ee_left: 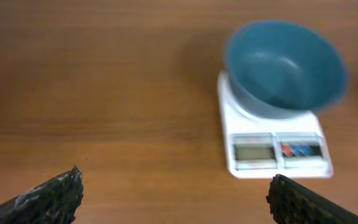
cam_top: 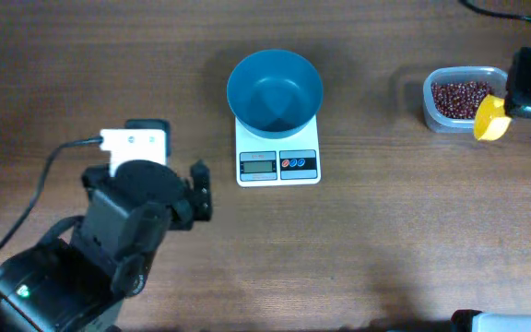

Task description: Scoop item into bowl and weigh 50g on scale

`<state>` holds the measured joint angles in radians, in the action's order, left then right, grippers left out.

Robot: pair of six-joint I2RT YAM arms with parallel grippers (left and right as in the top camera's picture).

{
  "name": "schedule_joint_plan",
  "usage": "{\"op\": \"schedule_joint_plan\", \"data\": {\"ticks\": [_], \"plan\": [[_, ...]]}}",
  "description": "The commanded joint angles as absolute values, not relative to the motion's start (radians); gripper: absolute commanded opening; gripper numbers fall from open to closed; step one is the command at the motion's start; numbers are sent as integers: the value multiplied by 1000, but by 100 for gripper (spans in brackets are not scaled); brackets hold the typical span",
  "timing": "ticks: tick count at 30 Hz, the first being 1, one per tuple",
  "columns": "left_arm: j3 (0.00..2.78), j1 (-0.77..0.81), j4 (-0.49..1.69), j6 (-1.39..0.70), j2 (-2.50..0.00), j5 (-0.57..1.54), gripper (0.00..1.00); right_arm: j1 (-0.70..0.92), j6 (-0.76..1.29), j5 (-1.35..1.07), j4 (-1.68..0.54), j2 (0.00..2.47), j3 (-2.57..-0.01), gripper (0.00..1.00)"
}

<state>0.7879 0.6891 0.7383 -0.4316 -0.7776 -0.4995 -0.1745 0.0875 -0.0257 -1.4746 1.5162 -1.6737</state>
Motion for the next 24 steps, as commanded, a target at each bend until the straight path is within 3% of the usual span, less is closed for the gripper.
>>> {"op": "schedule_joint_plan", "data": {"ticks": [1,3,5,10,13,14,15,17,18,24], "plan": [[788,574,693,-463,-783,-743,99,-177,3,-35,-1461,1517,-1685,4],[788,504,674,-463,-793,-820,99,-177,3,-64,-1439,1517,-1685,4],[788,404,664,-463,-793,-759,99,-177,-23,-145,-1436,1517,-1685,4],[788,290,659,-211,-893,-156,99,-177,-19,-162,-1374,1517,-1685,4],[788,290,642,-212,-980,36,99,-177,-19,-144,-1314,1517,-1685,4],[788,290,636,-211,-995,104,92,-177,-19,-143,-1295,1517,-1685,4],[788,290,627,-210,-1005,151,77,-177,-19,-143,-1287,1518,-1685,4],[788,290,602,-211,-1039,219,11,-177,-19,-143,-1259,1518,-1685,4],[788,297,599,-211,-1065,222,0,-177,-19,-143,-1257,1518,-1685,4],[788,487,555,-184,-1229,185,0,-177,-20,-142,-1246,1518,-1685,4]]}}
